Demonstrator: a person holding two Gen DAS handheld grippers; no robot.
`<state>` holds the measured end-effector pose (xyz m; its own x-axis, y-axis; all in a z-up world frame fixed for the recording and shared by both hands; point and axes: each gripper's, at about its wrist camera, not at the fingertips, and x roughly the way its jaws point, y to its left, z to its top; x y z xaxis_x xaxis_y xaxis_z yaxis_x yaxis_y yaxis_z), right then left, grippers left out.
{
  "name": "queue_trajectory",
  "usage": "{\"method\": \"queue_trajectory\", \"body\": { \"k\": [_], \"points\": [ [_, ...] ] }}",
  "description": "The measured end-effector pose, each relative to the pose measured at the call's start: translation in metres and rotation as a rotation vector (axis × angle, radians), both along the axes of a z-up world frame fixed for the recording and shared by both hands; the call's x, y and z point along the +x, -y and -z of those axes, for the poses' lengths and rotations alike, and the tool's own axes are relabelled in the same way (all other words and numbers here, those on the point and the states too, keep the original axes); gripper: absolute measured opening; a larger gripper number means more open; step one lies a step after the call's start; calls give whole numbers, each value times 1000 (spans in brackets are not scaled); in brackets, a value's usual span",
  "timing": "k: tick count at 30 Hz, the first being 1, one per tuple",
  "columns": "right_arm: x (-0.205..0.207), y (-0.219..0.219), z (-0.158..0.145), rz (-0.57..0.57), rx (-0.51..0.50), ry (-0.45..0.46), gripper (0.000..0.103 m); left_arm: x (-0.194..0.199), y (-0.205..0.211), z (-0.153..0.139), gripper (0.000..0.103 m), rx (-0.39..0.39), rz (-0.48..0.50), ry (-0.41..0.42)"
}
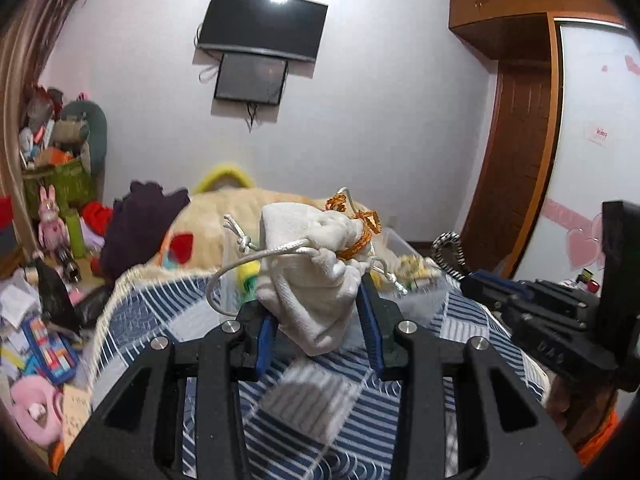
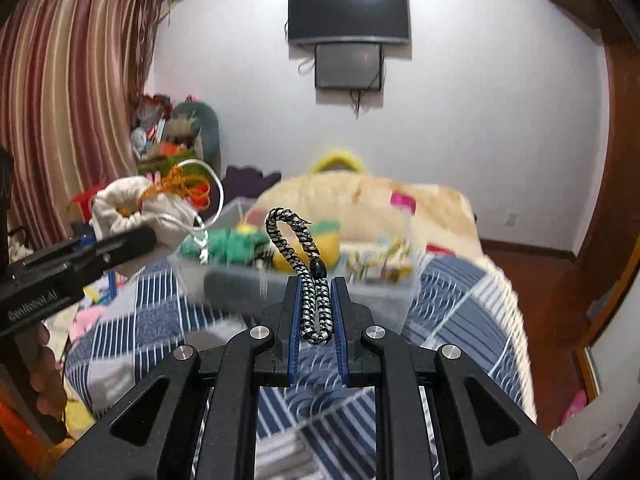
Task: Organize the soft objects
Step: 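Lower the pouch and bracelet into the clear box and open both tools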
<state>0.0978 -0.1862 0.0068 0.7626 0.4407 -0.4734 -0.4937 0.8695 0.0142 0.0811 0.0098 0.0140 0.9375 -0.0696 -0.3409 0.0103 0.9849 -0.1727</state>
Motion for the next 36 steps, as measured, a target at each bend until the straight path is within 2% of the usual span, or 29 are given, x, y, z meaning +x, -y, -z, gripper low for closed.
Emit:
{"method": "queue_trajectory", "body": {
  "k": [4, 10, 16, 18, 21, 27, 32, 36],
  "points": [
    [6, -7, -9, 12, 22, 31, 13, 13, 3, -6, 37, 34, -5, 5],
    [26, -15, -15, 34, 40, 33, 13, 38, 7, 2, 37, 24, 21, -36],
    [44, -21, -5, 43, 32, -17, 13, 70, 14, 25, 37, 15, 56, -134],
    [50, -24, 1, 35, 30, -43, 13, 78, 19, 35, 37, 53, 47, -155],
    [58, -31, 11, 28, 4, -71, 13, 86, 24, 46, 37, 88, 46, -179],
    [68, -35, 28, 20, -1, -129, 13, 93, 21, 52, 38, 62, 51, -196],
    [68, -39, 36, 19, -26, -151, 19, 93, 17, 55, 56, 42, 45, -205],
    [63, -38, 33, 12, -33, -145, 28, 86, 19, 53, 57, 42, 51, -201]
  ]
}}
